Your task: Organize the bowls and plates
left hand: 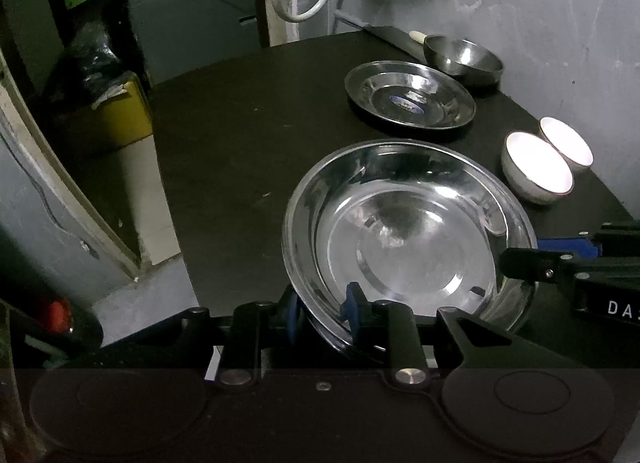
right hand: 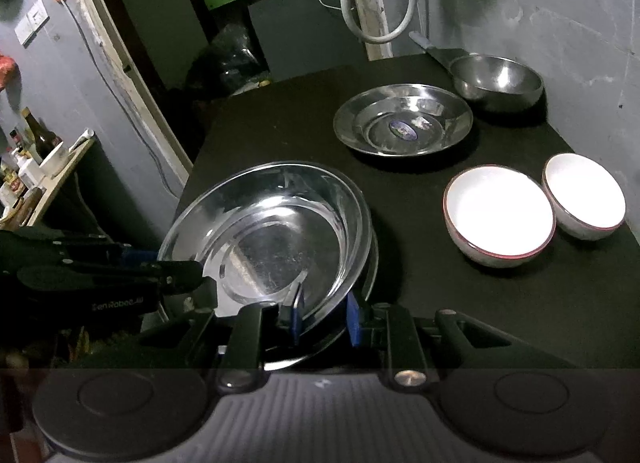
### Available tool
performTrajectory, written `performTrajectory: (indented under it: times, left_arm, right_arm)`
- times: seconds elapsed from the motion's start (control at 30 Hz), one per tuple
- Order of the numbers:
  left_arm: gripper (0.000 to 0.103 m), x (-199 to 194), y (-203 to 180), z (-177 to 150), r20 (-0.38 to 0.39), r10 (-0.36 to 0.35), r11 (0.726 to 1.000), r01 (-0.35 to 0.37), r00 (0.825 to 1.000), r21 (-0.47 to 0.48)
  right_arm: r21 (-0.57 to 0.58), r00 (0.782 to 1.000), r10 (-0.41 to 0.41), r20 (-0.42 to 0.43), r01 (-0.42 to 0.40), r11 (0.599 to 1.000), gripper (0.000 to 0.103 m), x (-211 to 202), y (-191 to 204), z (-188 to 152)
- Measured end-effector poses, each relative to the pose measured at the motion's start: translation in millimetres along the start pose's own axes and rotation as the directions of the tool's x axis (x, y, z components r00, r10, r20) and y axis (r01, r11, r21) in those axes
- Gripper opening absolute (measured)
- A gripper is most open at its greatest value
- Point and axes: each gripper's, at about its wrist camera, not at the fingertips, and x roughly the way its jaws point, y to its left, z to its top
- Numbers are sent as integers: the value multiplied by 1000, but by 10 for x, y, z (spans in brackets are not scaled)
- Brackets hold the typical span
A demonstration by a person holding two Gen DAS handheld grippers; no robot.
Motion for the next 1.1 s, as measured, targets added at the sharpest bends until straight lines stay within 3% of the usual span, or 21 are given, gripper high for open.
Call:
performTrajectory:
  times: [0.4, 0.7, 0.8, 1.03, 1.1]
  left_arm:
    - [29, 97, -36, 21, -38, 8, 1000, -9, 999, -9]
    - [32, 84, 14, 33, -37, 17, 1000, -18, 999, -25]
    - [42, 69, 45, 62, -27, 29, 999, -30, 999, -32]
    - [85, -23, 154, 240, 88, 41, 996, -34, 995, -82]
    - [91, -44, 166, 307, 126, 42, 996, -32, 991, -85]
  right_arm:
    - [-15, 1000, -1, -13, 1, 1000, 28, 37, 11, 25]
    - [-23, 1000, 5, -17, -5, 1000, 40, 50, -1, 37]
    - [-15, 1000, 2, -24, -2, 1000, 42, 53, -34, 34]
    - [-7, 1000, 18, 7, -18, 1000, 73, -27, -100, 78]
    - [-6, 999, 21, 30, -21, 1000, 79, -63, -127, 126]
